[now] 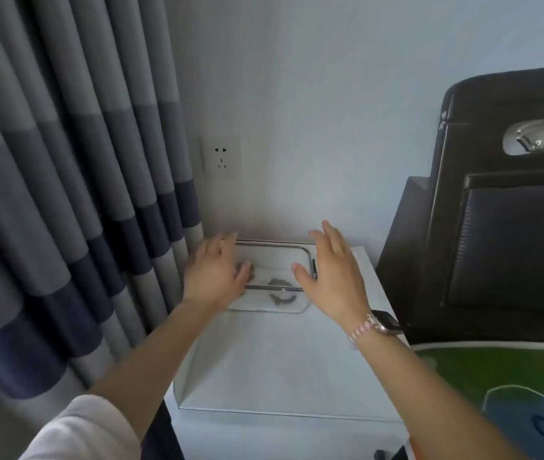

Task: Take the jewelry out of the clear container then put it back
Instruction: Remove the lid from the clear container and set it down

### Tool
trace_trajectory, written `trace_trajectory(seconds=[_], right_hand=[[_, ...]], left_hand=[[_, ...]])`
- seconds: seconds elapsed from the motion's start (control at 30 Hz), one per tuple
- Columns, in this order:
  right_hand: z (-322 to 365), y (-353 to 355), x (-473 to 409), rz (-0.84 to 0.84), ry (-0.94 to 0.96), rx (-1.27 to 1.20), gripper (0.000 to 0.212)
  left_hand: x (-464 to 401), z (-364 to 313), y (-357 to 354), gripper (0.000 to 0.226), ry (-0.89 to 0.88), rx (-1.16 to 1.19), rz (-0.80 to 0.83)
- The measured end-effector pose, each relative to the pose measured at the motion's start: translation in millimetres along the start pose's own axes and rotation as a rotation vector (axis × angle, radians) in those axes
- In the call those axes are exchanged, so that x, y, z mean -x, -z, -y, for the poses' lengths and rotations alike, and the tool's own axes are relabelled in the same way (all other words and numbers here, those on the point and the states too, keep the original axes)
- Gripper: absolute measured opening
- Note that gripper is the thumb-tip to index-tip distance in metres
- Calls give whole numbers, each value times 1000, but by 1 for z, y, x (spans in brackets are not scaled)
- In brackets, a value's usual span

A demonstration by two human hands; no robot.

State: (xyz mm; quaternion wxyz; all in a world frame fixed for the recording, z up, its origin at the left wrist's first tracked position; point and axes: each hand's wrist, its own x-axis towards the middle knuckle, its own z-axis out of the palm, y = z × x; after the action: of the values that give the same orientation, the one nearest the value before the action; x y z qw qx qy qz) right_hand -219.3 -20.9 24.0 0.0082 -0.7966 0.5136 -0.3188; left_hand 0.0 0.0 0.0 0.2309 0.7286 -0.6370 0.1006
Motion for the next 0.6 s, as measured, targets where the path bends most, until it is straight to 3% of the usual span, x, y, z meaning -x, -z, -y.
trace_trajectory(seconds=[0.13,0.2,0.33,0.47,0.6], right_hand=[[-20,-39,-12,141,-327,-421,50],[-29,-56,-18,212,-500,-622,43],[-46,-69,-18,277,-591,-813,36],[-62,-62,-16,188,-688,-920,39],[-73,-55,-16,188,-846,-1057,38]], left_hand=[[-13,19,-22,58,143,-72,199],[-18,22,-29,61,145,-89,200],[-21,21,-32,65,154,-52,208],[-27,5,-35,65,189,161,266],[-30,5,-45,58,347,614,371]])
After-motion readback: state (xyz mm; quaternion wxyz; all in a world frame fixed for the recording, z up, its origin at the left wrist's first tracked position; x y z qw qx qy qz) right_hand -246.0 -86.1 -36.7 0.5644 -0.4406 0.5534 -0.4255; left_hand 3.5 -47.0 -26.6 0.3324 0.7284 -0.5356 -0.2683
